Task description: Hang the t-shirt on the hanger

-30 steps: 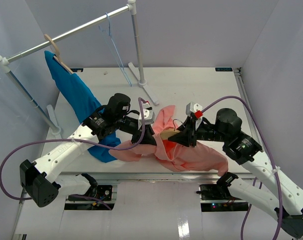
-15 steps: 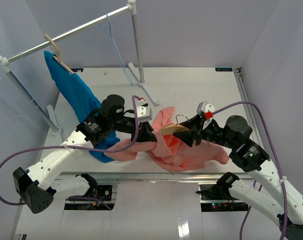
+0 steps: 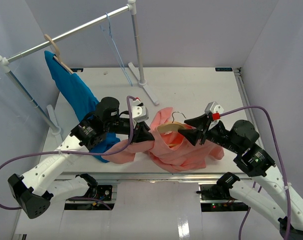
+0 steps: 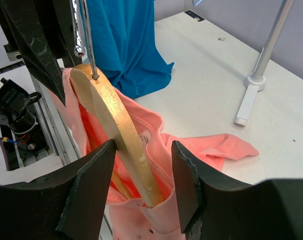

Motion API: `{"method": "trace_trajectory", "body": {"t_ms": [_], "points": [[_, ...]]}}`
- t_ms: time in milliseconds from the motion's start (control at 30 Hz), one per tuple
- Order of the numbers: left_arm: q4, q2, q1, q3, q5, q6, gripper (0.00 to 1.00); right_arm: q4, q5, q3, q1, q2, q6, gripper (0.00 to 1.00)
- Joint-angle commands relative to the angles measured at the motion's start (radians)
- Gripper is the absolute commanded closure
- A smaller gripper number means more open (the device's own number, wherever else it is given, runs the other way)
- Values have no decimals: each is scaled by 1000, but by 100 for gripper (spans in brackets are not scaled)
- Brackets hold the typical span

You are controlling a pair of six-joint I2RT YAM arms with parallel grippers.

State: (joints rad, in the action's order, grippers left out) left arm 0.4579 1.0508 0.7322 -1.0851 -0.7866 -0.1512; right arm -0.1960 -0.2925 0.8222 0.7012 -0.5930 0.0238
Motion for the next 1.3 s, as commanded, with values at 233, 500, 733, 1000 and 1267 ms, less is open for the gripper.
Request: {"method": "trace_trajectory", "body": {"t_ms": [233,500,733,1000,1267], "points": [[15,-42,-2,-20,-14,-6,100,-14,-127,120,-5,-34,-113,26],[31,-63,-2,-38,-60,-15,100,-57,-289,242,-5,-137,-211,28],[39,-52,-2,-86,-103,-14,100,-110,-479,370,-5,-268,-256,34],[30,-24,-2,-138,-115,-8,100,-106,-563,416,-5,-380,-236,46],[-30,1,-2,-145,-111,41,100,-57,-534,418,-5,-396,-209,92]]}}
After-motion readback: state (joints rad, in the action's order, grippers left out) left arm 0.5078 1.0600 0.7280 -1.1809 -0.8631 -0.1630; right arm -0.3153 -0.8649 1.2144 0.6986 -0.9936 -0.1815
